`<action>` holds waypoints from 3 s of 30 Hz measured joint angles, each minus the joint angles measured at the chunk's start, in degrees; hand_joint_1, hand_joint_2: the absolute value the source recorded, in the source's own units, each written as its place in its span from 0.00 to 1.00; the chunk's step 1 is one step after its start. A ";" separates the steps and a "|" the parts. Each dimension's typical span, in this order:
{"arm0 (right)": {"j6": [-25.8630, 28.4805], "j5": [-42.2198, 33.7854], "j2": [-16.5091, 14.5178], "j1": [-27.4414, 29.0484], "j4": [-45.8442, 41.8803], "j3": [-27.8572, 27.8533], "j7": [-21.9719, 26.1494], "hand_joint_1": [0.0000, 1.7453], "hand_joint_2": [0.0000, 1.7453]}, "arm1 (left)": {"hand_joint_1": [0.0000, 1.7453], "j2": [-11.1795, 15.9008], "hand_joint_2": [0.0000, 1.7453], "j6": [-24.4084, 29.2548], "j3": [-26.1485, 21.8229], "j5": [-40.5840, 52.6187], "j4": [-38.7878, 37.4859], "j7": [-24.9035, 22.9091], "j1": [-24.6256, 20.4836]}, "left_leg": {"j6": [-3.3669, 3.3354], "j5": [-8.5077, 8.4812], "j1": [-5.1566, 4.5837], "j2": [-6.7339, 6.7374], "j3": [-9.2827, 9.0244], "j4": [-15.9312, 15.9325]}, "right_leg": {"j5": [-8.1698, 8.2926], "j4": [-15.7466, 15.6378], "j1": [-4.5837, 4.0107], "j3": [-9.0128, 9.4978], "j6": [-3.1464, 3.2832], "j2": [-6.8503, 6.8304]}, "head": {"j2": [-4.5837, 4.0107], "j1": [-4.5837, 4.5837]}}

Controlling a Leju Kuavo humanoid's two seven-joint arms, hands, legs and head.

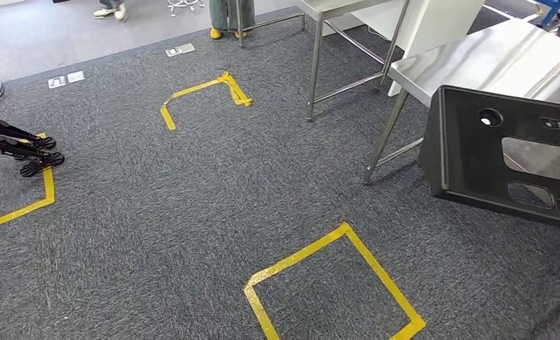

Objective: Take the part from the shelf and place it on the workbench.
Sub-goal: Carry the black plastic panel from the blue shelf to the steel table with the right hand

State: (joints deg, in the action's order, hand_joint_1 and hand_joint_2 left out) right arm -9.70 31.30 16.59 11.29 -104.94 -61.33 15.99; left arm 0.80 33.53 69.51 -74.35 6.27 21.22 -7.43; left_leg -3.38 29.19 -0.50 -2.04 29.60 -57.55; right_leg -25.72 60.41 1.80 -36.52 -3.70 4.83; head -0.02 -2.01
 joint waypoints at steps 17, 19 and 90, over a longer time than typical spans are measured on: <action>-4.83 2.51 -0.09 -2.94 -0.26 -4.35 0.57 1.00 1.00 | 0.00 0.09 1.00 -0.02 0.52 -0.54 -0.04 0.06 -0.68 | 2.32 5.94 0.05 4.15 2.24 -7.39 | -0.28 -1.85 0.27 2.50 1.38 -4.93 | -0.01 0.42; -3.89 3.68 1.32 -4.58 1.30 -3.65 0.44 1.00 1.00 | 0.00 -0.01 1.00 -0.02 0.52 -1.19 -0.04 0.18 -0.51 | 2.30 8.96 0.13 2.33 6.08 -14.84 | -0.20 -1.83 -0.05 2.37 1.90 -3.65 | -0.01 0.49; 25.88 10.81 17.86 -41.01 49.86 45.33 -5.21 1.00 1.00 | 0.00 0.64 1.00 -0.01 -0.48 -7.15 -0.39 1.08 0.57 | 2.69 -0.97 0.28 1.95 4.39 -2.10 | -0.47 0.11 2.03 0.62 -1.58 -4.57 | -0.01 0.60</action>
State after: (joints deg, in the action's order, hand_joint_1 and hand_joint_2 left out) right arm 16.17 42.12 34.45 -29.71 -55.08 -16.00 10.78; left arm 1.45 33.52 69.03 -81.50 5.88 22.31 -6.86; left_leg -0.69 28.22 -0.22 -0.09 33.99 -59.64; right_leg -26.19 60.53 3.83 -35.90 -5.28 0.26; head -0.02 -1.42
